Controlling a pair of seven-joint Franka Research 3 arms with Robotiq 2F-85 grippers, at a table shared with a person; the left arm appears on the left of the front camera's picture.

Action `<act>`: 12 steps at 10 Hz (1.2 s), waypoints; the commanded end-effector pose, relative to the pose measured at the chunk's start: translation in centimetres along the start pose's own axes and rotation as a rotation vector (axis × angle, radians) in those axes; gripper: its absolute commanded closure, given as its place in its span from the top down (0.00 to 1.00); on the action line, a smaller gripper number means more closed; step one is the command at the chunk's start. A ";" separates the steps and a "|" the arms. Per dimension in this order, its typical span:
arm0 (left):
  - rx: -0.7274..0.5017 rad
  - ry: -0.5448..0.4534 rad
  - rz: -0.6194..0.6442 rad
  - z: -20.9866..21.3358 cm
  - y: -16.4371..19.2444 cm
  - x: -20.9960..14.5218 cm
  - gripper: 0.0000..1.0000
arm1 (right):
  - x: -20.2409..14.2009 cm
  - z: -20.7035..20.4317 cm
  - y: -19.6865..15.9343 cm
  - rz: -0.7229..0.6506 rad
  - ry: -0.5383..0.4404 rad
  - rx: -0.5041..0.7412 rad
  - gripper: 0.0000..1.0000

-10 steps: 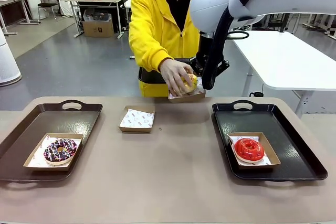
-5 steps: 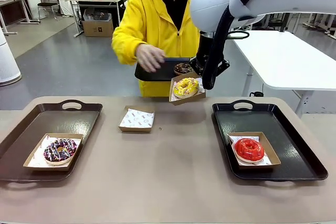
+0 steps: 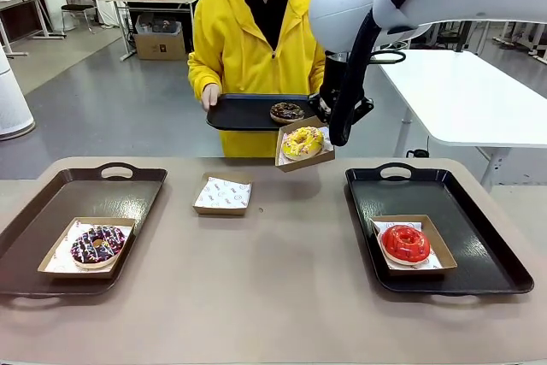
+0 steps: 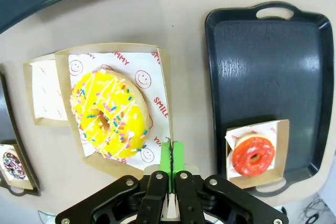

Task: Individually package the donuts and arrange them on the tray.
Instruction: Place the picked Paper togo box on the Handle tray while simultaneously picking up another Paper togo box from the table with the other hand.

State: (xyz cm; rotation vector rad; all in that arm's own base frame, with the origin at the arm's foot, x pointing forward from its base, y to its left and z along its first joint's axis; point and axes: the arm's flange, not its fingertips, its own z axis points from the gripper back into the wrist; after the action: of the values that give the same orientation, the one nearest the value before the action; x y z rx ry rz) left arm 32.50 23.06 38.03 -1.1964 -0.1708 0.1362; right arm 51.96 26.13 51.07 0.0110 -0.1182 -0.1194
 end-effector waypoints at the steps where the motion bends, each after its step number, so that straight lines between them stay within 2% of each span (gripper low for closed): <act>1: 0.010 -0.004 -0.005 0.0 -0.1 -0.5 0.99 | -0.5 -0.1 -0.3 -0.001 -0.001 -0.002 0.00; 2: 0.000 0.000 0.000 0.0 0.0 0.0 0.99 | 0.0 0.0 0.0 0.000 0.000 0.000 0.01; 3: 0.052 0.003 -0.032 -1.2 -1.8 -0.3 0.99 | -0.3 1.2 -1.7 -0.020 -0.006 0.003 0.01; 5: 0.173 0.083 -0.155 -4.6 -7.1 0.7 0.99 | -1.5 5.1 -7.6 -0.042 -0.017 0.070 0.01; 7: 0.283 0.150 -0.219 -8.9 -11.6 2.0 0.99 | -0.8 6.2 -13.6 -0.162 0.036 0.104 0.01; 8: 0.357 0.189 -0.262 -11.8 -13.7 2.1 0.99 | 0.2 5.8 -17.0 -0.170 0.056 0.087 0.01; 10: 0.464 0.197 -0.289 -17.3 -16.5 3.3 0.99 | 1.7 3.9 -21.5 -0.072 0.055 0.006 0.01; 12: 0.563 0.223 -0.331 -23.4 -17.8 4.3 0.99 | 2.8 1.3 -23.5 -0.032 0.072 -0.018 0.01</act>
State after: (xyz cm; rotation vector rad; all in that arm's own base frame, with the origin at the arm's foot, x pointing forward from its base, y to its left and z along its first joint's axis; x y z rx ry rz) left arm 40.69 -2.63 47.79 -0.6721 -0.1398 -0.2406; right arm 51.22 1.98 53.18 0.0200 -0.0332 -0.1936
